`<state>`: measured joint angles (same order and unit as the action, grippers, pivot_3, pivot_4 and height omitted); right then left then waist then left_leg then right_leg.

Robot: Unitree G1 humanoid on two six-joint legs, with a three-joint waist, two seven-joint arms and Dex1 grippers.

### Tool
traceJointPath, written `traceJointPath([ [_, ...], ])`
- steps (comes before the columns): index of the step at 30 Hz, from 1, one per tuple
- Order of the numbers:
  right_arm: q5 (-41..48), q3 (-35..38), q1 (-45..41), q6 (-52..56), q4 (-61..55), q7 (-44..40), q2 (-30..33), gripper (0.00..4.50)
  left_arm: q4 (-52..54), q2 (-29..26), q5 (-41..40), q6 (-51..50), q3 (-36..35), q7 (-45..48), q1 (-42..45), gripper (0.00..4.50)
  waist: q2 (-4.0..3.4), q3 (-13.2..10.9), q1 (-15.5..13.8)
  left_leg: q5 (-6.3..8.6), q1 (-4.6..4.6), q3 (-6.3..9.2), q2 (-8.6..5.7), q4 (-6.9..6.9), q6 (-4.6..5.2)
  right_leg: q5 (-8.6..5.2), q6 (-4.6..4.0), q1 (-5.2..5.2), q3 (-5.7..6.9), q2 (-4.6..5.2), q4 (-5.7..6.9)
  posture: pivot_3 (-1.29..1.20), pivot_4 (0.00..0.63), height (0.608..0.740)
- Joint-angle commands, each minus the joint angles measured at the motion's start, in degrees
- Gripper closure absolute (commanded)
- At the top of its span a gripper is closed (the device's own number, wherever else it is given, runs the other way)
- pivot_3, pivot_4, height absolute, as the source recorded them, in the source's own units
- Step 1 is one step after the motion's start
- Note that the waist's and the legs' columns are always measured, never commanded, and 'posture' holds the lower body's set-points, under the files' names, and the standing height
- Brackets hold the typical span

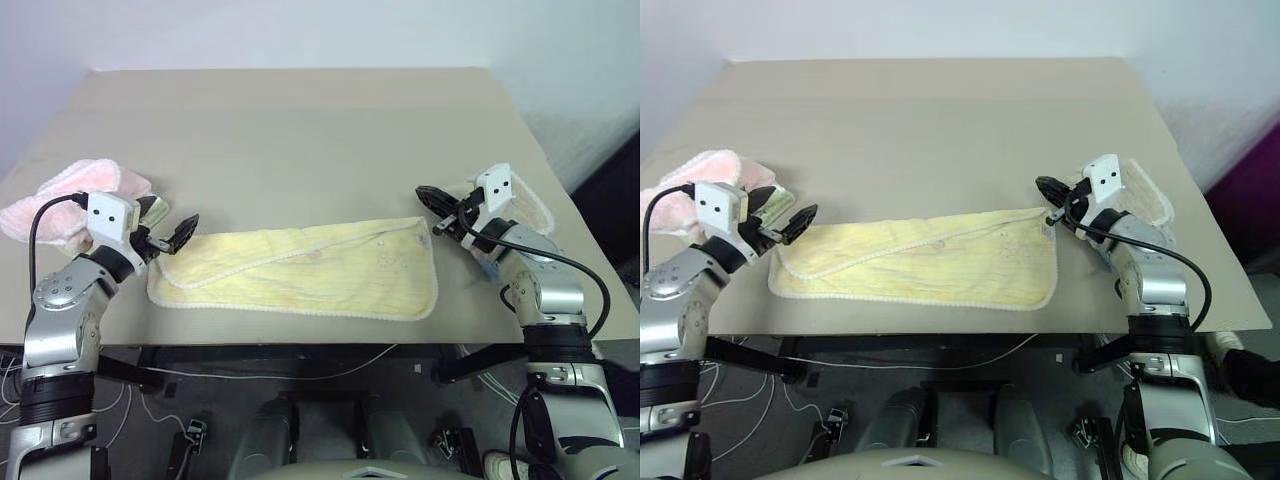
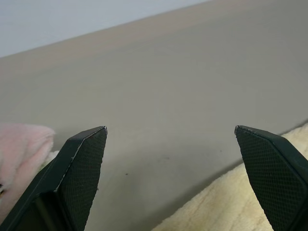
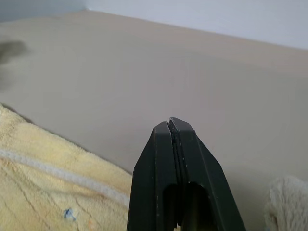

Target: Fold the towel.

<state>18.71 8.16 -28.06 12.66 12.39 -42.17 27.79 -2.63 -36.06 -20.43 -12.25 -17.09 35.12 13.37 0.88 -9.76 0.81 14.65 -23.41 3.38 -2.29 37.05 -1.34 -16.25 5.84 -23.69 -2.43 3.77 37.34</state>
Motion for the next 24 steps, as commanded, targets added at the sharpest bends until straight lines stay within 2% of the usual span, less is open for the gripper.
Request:
traceJointPath([
  [1, 0.28, 0.81, 0.29, -1.70, -1.85, -0.55, 0.72, 4.50, 2.35, -0.22, -0.08, 0.20, -0.07, 0.38, 0.15, 0.05, 0.00, 0.00, -0.01, 0.00, 0.00, 0.00, 0.00, 0.00, 0.00, 0.00, 0.00, 0.00, 0.00, 0.00, 0.00, 0.00, 0.150, 0.740],
  [15, 0.37, -0.74, 2.91, -0.31, -5.64, 1.20, -0.67, 4.50, 3.07, -1.22, -0.27, -0.95, -1.22, 0.74, 0.05, 0.05, 0.00, 0.00, -0.04, 0.00, 0.00, -0.01, 0.00, 0.01, 0.00, 0.00, 0.00, 0.01, -0.01, 0.01, 0.00, 0.00, 0.150, 0.740],
  [24, -0.10, 1.60, 4.34, -1.49, -5.83, 1.32, 2.64, 4.50, 2.38, -2.30, -2.58, -1.59, -1.16, 5.77, -0.19, 0.05, 0.00, 0.00, -0.12, 0.00, 0.00, -0.01, -0.01, 0.02, 0.00, 0.00, 0.00, 0.02, 0.00, 0.01, 0.00, 0.00, 0.150, 0.740],
])
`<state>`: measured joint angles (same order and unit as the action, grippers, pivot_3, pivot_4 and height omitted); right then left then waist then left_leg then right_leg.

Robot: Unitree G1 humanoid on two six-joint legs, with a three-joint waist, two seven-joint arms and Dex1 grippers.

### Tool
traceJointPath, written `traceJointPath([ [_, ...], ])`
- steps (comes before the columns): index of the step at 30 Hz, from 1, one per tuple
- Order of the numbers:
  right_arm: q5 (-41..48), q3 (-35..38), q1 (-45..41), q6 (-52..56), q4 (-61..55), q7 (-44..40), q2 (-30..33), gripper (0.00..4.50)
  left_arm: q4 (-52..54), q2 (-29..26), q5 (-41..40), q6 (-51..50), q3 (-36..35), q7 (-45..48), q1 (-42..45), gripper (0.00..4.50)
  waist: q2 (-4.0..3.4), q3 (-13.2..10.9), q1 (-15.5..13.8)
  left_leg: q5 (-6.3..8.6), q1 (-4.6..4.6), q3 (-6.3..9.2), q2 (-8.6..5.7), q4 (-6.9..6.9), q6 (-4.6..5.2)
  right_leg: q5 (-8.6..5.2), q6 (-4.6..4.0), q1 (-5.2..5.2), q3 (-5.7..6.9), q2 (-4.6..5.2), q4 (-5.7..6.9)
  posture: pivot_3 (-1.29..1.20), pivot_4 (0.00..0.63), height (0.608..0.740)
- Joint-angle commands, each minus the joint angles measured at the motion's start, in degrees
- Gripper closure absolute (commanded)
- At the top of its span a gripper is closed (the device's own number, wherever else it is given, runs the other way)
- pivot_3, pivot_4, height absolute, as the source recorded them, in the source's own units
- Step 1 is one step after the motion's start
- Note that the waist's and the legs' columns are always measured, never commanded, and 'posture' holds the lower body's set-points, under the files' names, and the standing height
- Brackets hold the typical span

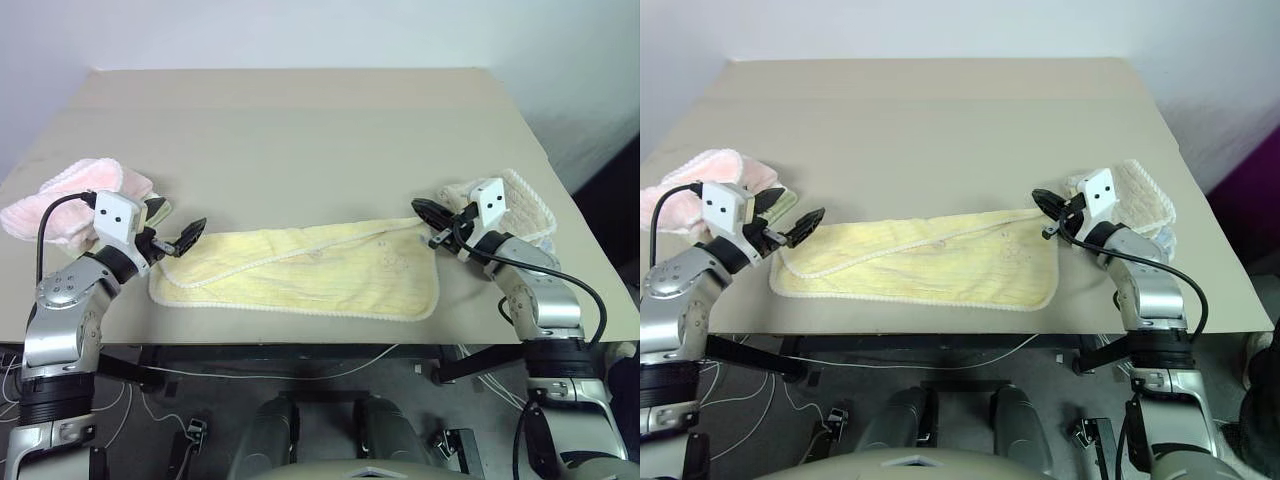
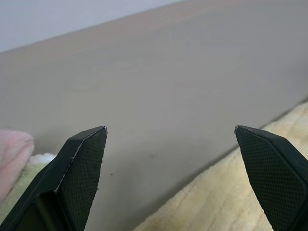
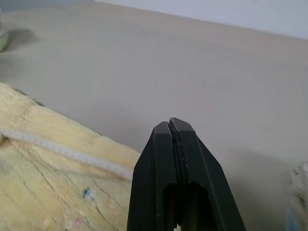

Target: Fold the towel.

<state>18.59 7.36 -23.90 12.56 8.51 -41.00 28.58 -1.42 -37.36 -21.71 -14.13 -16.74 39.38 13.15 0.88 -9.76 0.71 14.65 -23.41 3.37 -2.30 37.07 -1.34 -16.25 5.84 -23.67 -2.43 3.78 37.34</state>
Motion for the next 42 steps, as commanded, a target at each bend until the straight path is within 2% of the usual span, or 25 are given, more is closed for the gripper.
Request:
traceJointPath([
  [1, -0.01, 2.57, 0.29, -1.58, -1.57, 0.26, 2.06, 4.50, 0.47, -1.25, -0.92, 0.61, -1.28, 1.86, 0.05, 0.05, 0.00, 0.00, -0.01, 0.00, 0.00, 0.00, 0.00, 0.00, 0.00, 0.00, 0.00, 0.00, 0.00, 0.01, 0.00, 0.00, 0.150, 0.740],
  [6, 0.72, 1.89, -0.20, -0.49, -2.22, -0.12, 1.93, 4.50, -3.52, -4.36, 1.88, 2.34, 0.41, 5.44, 0.54, 0.05, 0.00, 0.00, 0.30, 0.00, 0.01, -0.01, 0.02, -0.02, 0.00, 0.00, 0.00, -0.01, -0.01, -0.03, 0.00, 0.00, 0.150, 0.740],
  [9, 0.18, 1.75, -0.58, -0.99, -1.44, 0.11, 1.97, 4.50, -7.72, -7.84, 3.78, 5.73, 2.29, 10.98, 1.57, 0.05, 0.00, 0.00, 0.23, 0.00, 0.01, -0.02, 0.03, -0.03, 0.00, 0.00, 0.00, -0.02, -0.01, -0.05, 0.00, 0.00, 0.150, 0.740],
  [14, -0.52, 1.24, 0.98, -1.66, -1.78, 1.48, 0.81, 4.50, -12.80, -15.95, -0.51, 5.27, 4.72, 31.11, 4.15, 0.05, -0.02, -0.01, 0.05, 0.00, 0.01, -0.02, 0.02, -0.03, 0.00, 0.00, -0.01, 0.00, 0.00, -0.01, -0.03, 0.00, 0.150, 0.740],
  [18, -0.33, 1.36, 3.28, -1.42, -3.99, 3.43, -0.71, 4.50, -18.70, -20.32, 2.99, 9.68, 9.56, 41.20, 8.69, 0.05, -0.03, -0.02, 0.11, 0.00, 0.01, 0.00, 0.01, -0.03, 0.01, -0.01, -0.02, 0.02, 0.03, 0.00, -0.04, 0.00, 0.150, 0.740],
  [22, 0.05, 1.64, 6.42, -0.60, -7.19, 5.53, -2.15, 4.50, -26.30, -20.28, 9.08, 18.92, 14.22, 43.56, 16.20, 0.05, -0.07, -0.04, 0.00, 0.01, 0.01, 0.00, 0.00, -0.02, 0.02, -0.01, -0.01, 0.02, 0.05, -0.08, -0.03, 0.00, 0.150, 0.740],
  [27, 0.14, 1.17, 9.92, 0.38, -11.18, 7.90, -4.01, 4.50, -31.22, -19.20, 13.09, 24.38, 18.97, 46.79, 21.22, 0.05, -0.06, -0.04, 0.19, 0.01, 0.01, -0.04, 0.00, -0.02, 0.03, -0.01, 0.00, 0.01, 0.04, -0.15, -0.01, 0.00, 0.150, 0.740],
  [33, 0.53, 1.13, 13.26, 1.44, -15.75, 9.70, -5.32, 4.50, -33.62, -19.24, 15.69, 32.65, 21.41, 49.11, 21.36, 0.05, -0.07, -0.04, 0.25, 0.01, 0.00, -0.04, 0.03, -0.01, 0.04, -0.01, 0.00, 0.01, 0.04, -0.18, 0.01, 0.00, 0.150, 0.740],
  [42, 0.55, -1.48, 14.39, 2.17, -19.50, 11.27, -8.47, 4.50, -35.58, -21.69, 15.08, 39.57, 19.80, 49.20, 19.58, 0.05, -0.06, -0.04, 0.28, 0.02, 0.01, -0.04, 0.02, 0.03, 0.06, -0.01, 0.01, 0.02, 0.04, -0.19, 0.02, 0.00, 0.150, 0.740],
])
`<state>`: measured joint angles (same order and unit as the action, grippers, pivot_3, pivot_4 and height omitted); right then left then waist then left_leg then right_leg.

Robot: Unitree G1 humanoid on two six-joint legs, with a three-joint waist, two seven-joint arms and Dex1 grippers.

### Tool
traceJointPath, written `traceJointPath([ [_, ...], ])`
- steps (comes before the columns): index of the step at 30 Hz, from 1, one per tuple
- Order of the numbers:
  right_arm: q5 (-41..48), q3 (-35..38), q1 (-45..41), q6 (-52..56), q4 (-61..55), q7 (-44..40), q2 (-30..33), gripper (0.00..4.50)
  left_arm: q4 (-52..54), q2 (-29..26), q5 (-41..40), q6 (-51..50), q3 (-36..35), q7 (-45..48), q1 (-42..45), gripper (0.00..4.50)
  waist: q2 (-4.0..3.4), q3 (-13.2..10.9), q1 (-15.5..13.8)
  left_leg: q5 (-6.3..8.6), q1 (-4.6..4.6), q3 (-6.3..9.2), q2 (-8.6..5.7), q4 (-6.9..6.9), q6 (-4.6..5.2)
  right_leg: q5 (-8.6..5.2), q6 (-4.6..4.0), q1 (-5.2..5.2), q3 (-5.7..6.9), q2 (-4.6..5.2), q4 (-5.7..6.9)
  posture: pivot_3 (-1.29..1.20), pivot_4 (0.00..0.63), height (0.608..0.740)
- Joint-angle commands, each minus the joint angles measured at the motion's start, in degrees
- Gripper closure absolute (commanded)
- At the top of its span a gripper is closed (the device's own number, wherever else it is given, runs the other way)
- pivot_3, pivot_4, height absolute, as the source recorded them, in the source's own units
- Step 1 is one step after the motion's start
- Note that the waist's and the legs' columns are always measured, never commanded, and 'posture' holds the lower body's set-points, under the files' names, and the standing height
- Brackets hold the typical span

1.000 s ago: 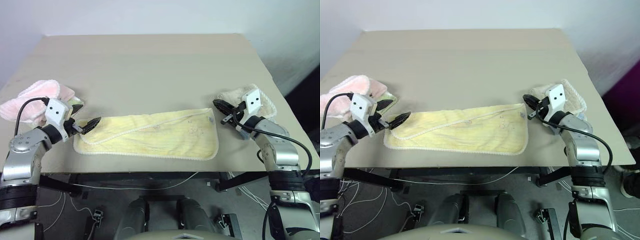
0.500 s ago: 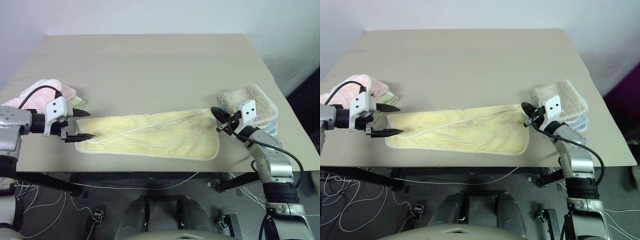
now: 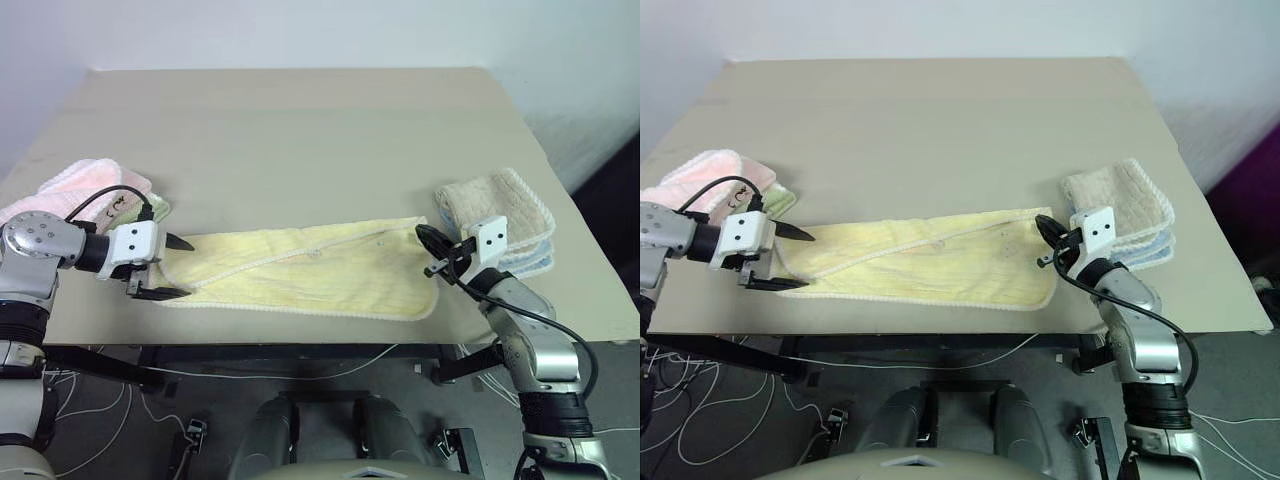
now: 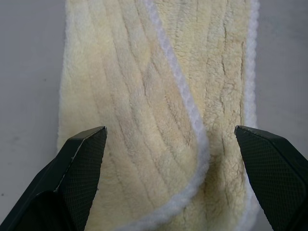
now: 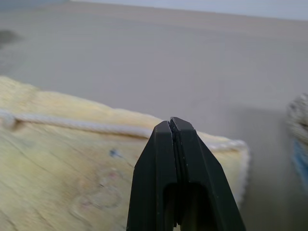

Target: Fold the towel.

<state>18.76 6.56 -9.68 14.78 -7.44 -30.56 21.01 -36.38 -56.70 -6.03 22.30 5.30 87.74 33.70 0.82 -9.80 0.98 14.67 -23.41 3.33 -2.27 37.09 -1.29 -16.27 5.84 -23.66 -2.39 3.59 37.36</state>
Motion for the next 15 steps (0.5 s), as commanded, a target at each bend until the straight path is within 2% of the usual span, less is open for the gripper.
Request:
traceJointPath([
  [1, 0.40, -1.13, 0.39, 0.06, -4.14, 1.12, -1.35, 4.50, -0.43, -2.86, -1.05, 3.76, -2.61, 0.97, -1.69, 0.05, 0.00, 0.00, 0.02, 0.00, 0.00, 0.00, 0.00, 0.00, 0.01, 0.00, 0.00, 0.00, 0.00, 0.00, 0.00, 0.00, 0.150, 0.740],
  [15, 0.36, -4.80, 0.02, 0.49, -5.13, 2.70, -5.20, 4.50, 0.45, -5.26, 0.02, 8.68, -4.42, -3.43, -3.98, 0.05, 0.01, 0.01, -0.04, 0.01, 0.01, 0.01, 0.00, 0.02, 0.02, 0.00, 0.00, 0.01, 0.02, 0.00, 0.02, 0.00, 0.150, 0.740],
])
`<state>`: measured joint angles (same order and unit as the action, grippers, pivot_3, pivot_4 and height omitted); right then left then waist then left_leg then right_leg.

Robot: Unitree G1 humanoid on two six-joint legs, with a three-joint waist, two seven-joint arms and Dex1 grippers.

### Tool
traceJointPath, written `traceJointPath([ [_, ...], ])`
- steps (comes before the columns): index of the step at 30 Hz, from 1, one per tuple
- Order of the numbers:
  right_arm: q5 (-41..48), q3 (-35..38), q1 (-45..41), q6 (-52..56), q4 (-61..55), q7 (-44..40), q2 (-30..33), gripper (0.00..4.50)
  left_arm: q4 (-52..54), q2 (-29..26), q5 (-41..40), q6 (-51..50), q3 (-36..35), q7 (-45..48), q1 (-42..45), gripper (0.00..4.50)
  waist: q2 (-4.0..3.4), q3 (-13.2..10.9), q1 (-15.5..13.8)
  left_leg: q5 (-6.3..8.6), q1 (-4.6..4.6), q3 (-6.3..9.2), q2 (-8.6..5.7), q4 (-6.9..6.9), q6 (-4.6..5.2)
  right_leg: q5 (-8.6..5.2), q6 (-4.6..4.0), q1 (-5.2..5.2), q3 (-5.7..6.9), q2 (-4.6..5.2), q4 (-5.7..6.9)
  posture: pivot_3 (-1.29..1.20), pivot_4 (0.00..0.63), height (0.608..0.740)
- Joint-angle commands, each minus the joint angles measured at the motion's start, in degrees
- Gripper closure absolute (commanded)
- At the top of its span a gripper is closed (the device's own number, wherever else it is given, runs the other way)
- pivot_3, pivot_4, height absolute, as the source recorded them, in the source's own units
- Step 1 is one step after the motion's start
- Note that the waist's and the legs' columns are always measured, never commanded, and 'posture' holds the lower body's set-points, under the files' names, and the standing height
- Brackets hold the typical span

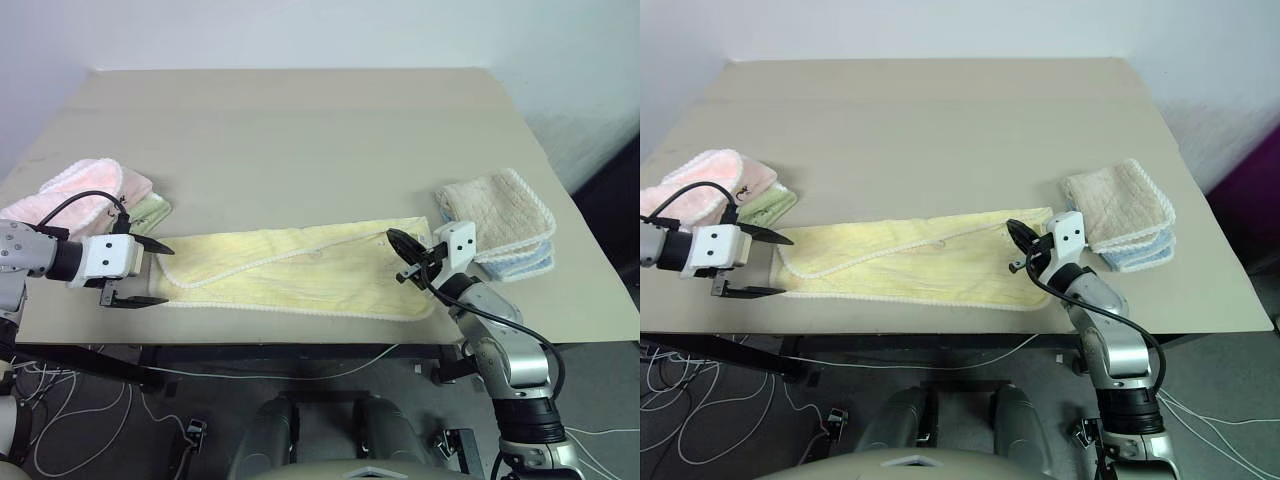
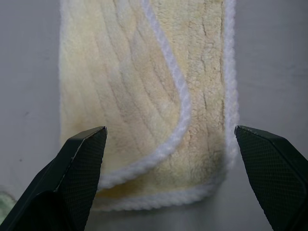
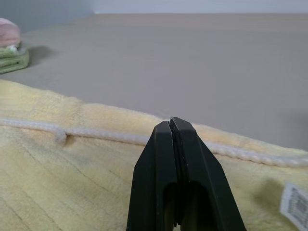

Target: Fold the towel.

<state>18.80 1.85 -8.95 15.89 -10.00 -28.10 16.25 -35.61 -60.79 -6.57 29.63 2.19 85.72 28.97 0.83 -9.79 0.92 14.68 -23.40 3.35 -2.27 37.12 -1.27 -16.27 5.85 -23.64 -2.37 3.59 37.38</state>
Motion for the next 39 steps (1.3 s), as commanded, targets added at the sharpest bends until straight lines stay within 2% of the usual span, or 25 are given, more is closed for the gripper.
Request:
traceJointPath([
  [1, 0.37, -0.07, -0.78, -0.66, -2.48, 0.22, -0.43, 4.50, -0.41, -1.02, 0.64, 1.27, -1.20, -1.67, 0.91, 0.05, 0.00, 0.00, 0.03, 0.00, 0.00, 0.00, 0.00, 0.00, 0.00, 0.00, 0.00, 0.00, 0.00, 0.00, 0.00, 0.00, 0.150, 0.740],
  [14, 0.25, 0.03, -0.89, -1.49, -1.97, 0.75, -0.99, 4.50, -6.36, 0.34, 5.29, 8.16, 0.97, -5.93, 2.52, 0.05, 0.00, 0.00, -0.01, 0.00, 0.00, -0.01, 0.00, 0.01, 0.00, 0.00, 0.00, 0.00, 0.00, -0.02, 0.03, 0.00, 0.150, 0.740],
  [17, 0.18, 0.01, -1.01, -1.66, -1.92, 0.88, -1.13, 4.50, -7.41, 1.10, 5.41, 9.22, 0.82, -7.64, 2.72, 0.66, 0.00, 0.00, 0.02, 0.00, 0.01, -0.01, 0.00, 0.02, 0.00, 0.00, 0.00, 0.00, 0.00, -0.02, 0.05, 0.00, 0.150, 0.740],
  [25, -0.01, 0.01, -1.86, -2.13, -1.04, 0.63, -1.22, 4.50, -6.72, 1.66, 3.48, 9.00, 0.53, -6.60, 1.27, 3.43, 0.01, 0.00, 0.09, 0.00, 0.01, -0.02, 0.00, 0.02, 0.00, 0.00, 0.00, -0.01, 0.00, -0.03, 0.07, 0.00, 0.150, 0.740],
  [30, -0.04, -0.16, -2.34, -2.45, -0.50, 0.55, -1.26, 4.50, -5.42, 1.28, 2.03, 8.60, 0.76, -3.76, -0.61, 3.43, 0.01, 0.00, 0.08, 0.00, 0.01, -0.02, 0.00, 0.03, 0.00, 0.00, 0.00, -0.01, 0.00, -0.02, 0.09, 0.00, 0.150, 0.740],
  [38, -0.19, -0.36, -2.99, -2.66, 0.18, 0.44, -1.35, 4.50, -5.91, 2.35, 3.57, 9.29, 1.55, -4.69, 0.92, 3.43, 0.01, 0.01, 0.05, 0.00, 0.01, -0.01, 0.00, 0.03, 0.00, 0.00, 0.00, -0.01, 0.00, -0.03, 0.09, 0.00, 0.150, 0.740],
  [39, -0.23, -0.38, -3.13, -2.70, 0.31, 0.43, -1.35, 4.50, -5.87, 2.59, 3.77, 9.06, 1.74, -4.85, 1.22, 3.26, 0.01, 0.01, 0.01, 0.00, 0.01, -0.01, 0.00, 0.04, 0.00, 0.00, 0.00, -0.01, 0.00, -0.03, 0.09, 0.00, 0.150, 0.740],
])
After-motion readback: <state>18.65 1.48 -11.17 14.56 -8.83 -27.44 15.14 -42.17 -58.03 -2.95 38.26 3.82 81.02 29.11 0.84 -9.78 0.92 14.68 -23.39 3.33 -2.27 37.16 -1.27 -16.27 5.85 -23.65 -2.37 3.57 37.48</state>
